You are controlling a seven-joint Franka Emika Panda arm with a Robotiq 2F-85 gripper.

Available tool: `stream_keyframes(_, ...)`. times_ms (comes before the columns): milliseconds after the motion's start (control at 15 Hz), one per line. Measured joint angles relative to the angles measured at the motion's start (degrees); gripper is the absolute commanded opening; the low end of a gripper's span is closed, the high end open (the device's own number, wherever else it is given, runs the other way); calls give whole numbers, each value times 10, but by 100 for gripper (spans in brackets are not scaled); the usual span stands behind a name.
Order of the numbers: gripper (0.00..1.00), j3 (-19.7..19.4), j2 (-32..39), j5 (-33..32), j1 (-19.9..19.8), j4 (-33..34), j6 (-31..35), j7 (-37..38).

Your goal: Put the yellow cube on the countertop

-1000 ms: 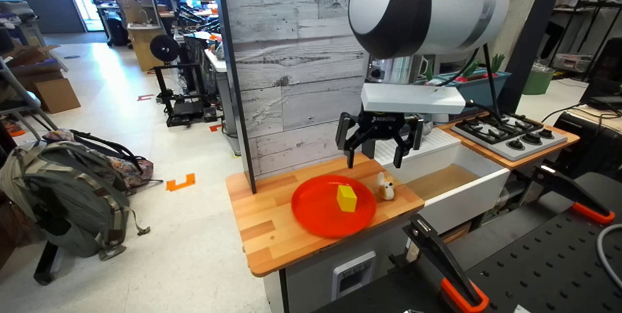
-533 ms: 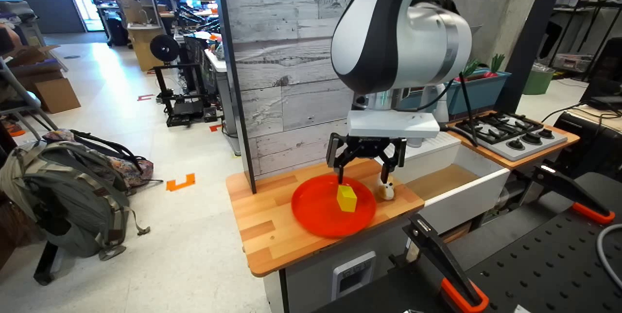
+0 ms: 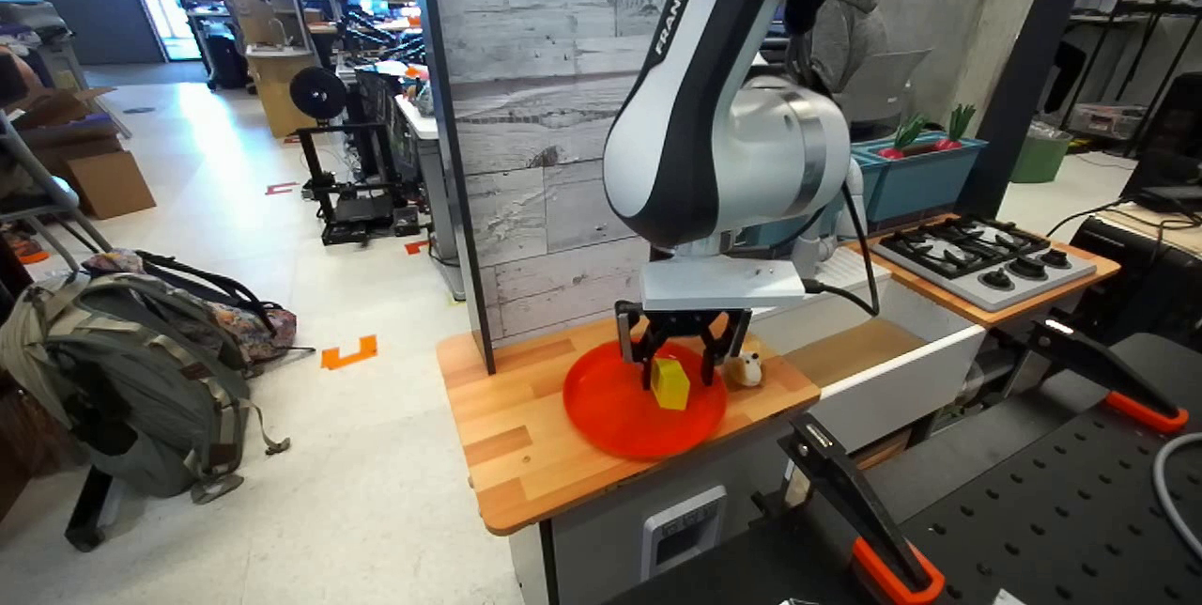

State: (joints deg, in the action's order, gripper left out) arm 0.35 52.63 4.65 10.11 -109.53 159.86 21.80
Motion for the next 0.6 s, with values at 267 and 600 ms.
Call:
stream_keyframes(267, 12, -3, 8, 0, 4, 14, 0, 0)
stream_keyframes(600, 8, -2, -5, 1, 2, 15, 0, -1)
